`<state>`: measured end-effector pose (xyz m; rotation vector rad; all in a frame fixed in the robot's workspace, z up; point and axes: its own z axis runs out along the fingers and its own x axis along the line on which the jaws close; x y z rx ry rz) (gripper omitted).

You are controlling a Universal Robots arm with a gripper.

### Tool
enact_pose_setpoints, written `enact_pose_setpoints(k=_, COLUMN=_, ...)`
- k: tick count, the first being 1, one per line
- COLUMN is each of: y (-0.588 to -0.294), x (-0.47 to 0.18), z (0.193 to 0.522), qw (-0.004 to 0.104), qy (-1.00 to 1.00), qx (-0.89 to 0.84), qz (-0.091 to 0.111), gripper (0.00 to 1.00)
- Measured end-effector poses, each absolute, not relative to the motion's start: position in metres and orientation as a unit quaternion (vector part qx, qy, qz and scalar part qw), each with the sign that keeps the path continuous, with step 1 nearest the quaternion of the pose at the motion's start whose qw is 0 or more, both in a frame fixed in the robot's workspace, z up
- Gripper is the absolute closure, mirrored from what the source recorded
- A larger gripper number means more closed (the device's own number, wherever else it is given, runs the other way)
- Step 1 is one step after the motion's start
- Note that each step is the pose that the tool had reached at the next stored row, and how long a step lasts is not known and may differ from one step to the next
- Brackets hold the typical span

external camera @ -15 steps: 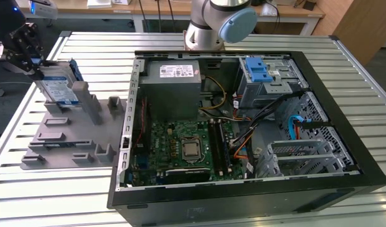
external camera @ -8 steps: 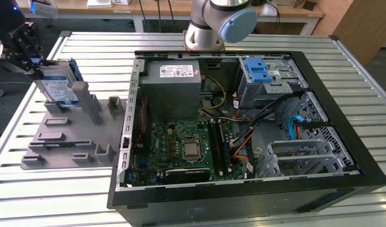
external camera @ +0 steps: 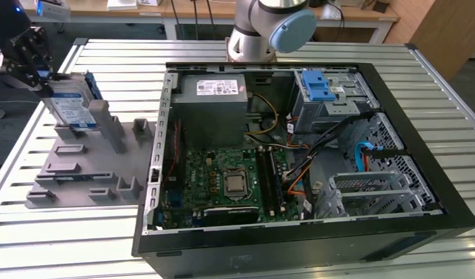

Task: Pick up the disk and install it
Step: 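Pick up the disk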

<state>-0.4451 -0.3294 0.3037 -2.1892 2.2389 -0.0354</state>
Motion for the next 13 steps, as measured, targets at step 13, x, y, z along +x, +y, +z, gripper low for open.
enact_pose_setpoints(k=13, y=-0.3294, x=-0.4451, z=0.3099, qw=0.007, qy=0.715, qx=-0.699, qz=-0.01, gripper=0.64)
